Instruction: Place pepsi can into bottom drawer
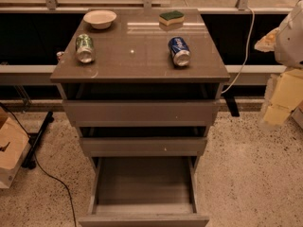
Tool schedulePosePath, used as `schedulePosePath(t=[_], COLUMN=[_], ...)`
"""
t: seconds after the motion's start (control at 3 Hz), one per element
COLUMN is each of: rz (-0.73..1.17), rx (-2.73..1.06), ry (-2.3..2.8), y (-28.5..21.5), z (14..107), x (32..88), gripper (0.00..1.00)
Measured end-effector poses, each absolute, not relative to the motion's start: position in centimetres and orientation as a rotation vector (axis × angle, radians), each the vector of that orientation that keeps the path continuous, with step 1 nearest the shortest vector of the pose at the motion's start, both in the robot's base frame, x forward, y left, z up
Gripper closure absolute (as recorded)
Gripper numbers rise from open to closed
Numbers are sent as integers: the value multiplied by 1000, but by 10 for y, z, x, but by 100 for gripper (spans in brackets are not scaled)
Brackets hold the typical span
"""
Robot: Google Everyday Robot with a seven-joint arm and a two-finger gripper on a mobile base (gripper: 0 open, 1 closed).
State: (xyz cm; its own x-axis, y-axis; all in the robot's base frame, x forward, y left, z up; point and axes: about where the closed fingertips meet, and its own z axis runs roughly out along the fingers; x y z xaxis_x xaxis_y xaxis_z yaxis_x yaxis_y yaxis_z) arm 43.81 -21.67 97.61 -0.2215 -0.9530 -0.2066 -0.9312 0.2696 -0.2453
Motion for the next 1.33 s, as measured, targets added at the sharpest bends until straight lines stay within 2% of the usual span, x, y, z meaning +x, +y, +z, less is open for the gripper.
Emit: schedulePosePath(t=[0.33,0.67,1.33], rz=[-98,-24,-43], rx=[-1724,-1619,-1569], ry=[2232,2199,2137], y=[-217,-205,-196], z=[976,967,976], x=[438,462,480], gripper=[0,0,0])
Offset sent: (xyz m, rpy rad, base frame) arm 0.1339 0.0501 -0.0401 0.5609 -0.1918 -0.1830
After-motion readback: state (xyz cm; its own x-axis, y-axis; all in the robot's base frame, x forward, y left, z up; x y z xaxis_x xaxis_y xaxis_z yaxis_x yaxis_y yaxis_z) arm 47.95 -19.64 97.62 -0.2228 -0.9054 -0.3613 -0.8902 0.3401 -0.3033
